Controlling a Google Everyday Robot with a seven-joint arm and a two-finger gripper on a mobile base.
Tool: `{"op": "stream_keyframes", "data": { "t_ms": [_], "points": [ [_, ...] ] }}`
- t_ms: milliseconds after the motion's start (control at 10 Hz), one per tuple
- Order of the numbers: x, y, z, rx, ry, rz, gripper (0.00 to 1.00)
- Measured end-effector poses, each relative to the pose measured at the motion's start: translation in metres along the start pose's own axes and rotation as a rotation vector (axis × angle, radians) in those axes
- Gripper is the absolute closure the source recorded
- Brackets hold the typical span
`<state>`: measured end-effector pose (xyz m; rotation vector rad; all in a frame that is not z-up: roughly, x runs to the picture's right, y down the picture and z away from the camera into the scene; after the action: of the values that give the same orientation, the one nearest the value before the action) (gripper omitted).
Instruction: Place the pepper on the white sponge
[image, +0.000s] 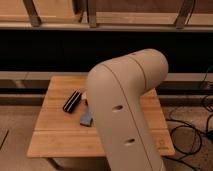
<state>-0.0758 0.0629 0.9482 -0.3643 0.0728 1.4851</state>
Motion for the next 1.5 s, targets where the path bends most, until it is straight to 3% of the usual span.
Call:
{"op": "stream_keyframes", "data": {
  "t_ms": [500,800,1200,1300,1500],
  "points": [
    [-0.001,0.038,0.016,-0.050,0.031,-0.059,0.23],
    [-0.001,0.043,0.019,-0.068,0.050,-0.084,0.51],
    [0.001,0.031,0.022,-0.061,0.077,-0.088,0.92],
    [0.001,0.029,0.023,-0.063,0.081,-0.086,0.98],
    [-0.004,0.026,0.014,-0.073,0.070,-0.079,1.00]
  ]
}}
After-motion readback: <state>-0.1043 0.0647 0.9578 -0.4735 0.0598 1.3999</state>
